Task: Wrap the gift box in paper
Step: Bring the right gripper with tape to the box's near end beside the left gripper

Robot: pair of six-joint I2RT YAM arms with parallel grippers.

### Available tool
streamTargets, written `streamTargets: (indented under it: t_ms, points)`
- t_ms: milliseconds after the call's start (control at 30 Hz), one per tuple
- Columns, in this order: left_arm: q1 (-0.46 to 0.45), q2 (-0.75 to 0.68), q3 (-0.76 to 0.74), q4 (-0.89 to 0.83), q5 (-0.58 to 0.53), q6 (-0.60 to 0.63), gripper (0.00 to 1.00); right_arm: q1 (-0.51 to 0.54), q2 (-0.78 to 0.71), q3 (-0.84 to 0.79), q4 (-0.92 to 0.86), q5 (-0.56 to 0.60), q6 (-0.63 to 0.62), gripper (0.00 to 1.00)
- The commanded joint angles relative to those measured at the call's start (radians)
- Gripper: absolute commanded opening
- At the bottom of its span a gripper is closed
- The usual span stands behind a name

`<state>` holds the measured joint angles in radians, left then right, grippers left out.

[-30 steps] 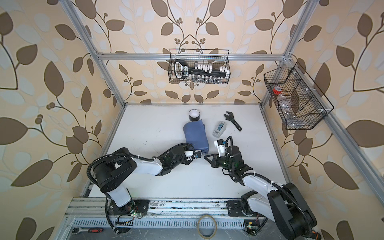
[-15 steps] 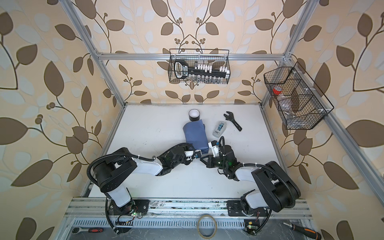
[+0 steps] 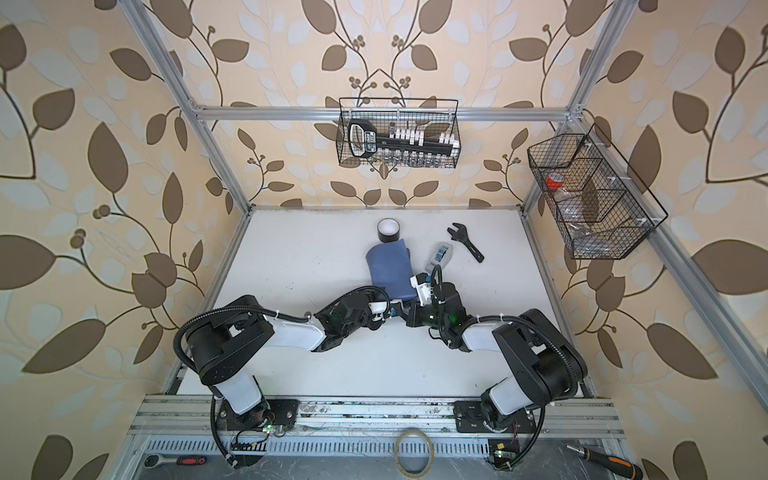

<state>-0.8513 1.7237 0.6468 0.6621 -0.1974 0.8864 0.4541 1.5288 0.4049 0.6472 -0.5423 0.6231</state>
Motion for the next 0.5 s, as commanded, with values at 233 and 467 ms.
streamTargets:
  t_ms: [233,467]
  points:
    - [0.008,0.048,-0.013,-0.176,-0.02,0.026,0.6,-0.002,0.04,0.034,0.025,0.013,-0.018,0.0]
    - [0.009,0.048,-0.012,-0.176,-0.02,0.025,0.6,-0.009,0.05,0.038,0.028,0.018,-0.014,0.0]
